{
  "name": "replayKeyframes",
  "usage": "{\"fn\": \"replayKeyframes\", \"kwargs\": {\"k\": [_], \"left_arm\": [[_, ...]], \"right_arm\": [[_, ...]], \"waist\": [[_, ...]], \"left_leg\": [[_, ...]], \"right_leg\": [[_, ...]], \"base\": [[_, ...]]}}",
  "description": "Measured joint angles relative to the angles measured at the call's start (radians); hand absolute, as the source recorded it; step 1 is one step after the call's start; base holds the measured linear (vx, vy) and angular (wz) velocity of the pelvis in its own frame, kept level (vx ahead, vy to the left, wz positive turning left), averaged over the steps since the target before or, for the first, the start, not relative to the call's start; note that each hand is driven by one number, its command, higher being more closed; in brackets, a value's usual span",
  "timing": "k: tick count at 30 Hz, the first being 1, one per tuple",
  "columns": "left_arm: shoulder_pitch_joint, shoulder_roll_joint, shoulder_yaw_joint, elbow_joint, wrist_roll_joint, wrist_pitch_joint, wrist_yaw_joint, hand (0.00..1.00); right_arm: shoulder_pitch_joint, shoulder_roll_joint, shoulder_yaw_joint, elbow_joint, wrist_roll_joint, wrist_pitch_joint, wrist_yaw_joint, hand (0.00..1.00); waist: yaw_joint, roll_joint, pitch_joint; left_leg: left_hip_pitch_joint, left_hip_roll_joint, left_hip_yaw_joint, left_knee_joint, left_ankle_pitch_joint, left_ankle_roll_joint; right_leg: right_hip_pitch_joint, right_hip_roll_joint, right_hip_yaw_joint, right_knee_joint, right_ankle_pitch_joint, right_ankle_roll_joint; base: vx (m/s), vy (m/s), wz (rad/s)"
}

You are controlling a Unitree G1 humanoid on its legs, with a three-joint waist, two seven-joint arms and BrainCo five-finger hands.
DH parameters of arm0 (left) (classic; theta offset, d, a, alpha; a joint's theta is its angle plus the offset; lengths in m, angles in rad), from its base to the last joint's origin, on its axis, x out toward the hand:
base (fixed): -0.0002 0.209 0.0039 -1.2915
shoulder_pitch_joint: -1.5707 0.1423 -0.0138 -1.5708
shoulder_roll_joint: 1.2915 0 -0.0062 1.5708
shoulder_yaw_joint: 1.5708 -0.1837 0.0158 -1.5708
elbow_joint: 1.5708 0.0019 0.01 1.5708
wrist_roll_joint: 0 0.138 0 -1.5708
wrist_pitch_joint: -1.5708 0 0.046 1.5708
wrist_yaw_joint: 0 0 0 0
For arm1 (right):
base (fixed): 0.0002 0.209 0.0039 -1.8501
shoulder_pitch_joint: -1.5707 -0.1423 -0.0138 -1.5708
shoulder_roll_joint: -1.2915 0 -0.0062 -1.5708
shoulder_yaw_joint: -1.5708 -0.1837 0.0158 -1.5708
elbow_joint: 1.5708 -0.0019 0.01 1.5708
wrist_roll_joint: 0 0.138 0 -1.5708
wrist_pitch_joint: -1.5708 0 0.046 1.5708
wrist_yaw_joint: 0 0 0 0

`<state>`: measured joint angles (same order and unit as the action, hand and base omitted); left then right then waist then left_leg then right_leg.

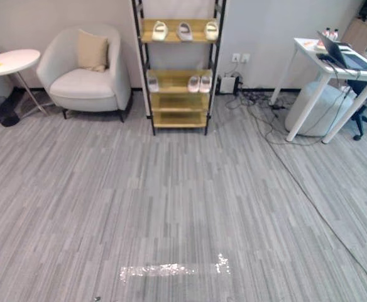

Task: Organize the slippers on the shoe rack

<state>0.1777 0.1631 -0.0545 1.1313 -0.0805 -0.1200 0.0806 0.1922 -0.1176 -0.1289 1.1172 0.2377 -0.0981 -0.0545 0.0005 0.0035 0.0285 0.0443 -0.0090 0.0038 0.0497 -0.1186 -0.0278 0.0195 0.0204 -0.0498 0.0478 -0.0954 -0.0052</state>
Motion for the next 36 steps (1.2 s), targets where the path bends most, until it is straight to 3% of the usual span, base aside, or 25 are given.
{"fn": "replayKeyframes", "kwargs": {"k": [10, 29, 31, 34, 36], "left_arm": [[-0.037, -0.009, 0.036, 0.019, 0.011, -0.004, -0.001, 0.00], [-0.052, 0.000, 0.037, 0.026, 0.019, -0.004, 0.001, 0.00], [-0.061, 0.006, 0.043, 0.026, 0.019, -0.002, 0.002, 0.00], [-0.066, 0.007, 0.111, 0.004, 0.019, 0.000, 0.004, 0.00], [-0.054, 0.000, 0.144, -0.045, 0.014, 0.000, 0.005, 0.00]], "right_arm": [[-0.048, 0.012, -0.027, 0.013, -0.003, -0.009, -0.001, 0.00], [-0.077, 0.023, -0.025, 0.008, -0.004, -0.013, -0.005, 0.00], [-0.078, 0.031, -0.026, 0.005, -0.002, -0.015, -0.005, 0.00], [-0.084, 0.049, -0.026, -0.010, -0.001, -0.019, -0.006, 0.00], [-0.079, 0.054, -0.026, -0.034, -0.002, -0.018, -0.007, 0.00]], "waist": [[0.000, -0.002, 0.034], [0.000, -0.023, 0.075], [-0.001, -0.035, 0.084], [0.003, -0.060, 0.122], [0.018, -0.069, 0.133]], "left_leg": [[0.049, -0.004, 0.004, -0.046, 0.006, -0.009], [0.053, 0.006, 0.009, -0.073, 0.035, -0.007], [0.023, 0.010, 0.008, -0.014, 0.009, -0.022], [-0.060, 0.036, 0.055, 0.229, -0.066, -0.060], [-0.178, 0.078, 0.148, 0.522, -0.079, -0.043]], "right_leg": [[0.083, -0.001, -0.020, -0.112, 0.044, 0.028], [0.088, 0.008, -0.040, -0.136, 0.066, 0.010], [0.086, 0.009, -0.047, -0.133, 0.062, 0.004], [0.081, 0.016, -0.051, -0.067, -0.004, -0.020], [0.089, 0.012, -0.038, -0.004, -0.054, -0.029]], "base": [[0.07, 0.010, 0.01], [-0.04, -0.012, 0.01], [0.02, -0.021, 0.06], [-0.02, -0.045, 0.03], [0.00, -0.060, -0.17]]}}
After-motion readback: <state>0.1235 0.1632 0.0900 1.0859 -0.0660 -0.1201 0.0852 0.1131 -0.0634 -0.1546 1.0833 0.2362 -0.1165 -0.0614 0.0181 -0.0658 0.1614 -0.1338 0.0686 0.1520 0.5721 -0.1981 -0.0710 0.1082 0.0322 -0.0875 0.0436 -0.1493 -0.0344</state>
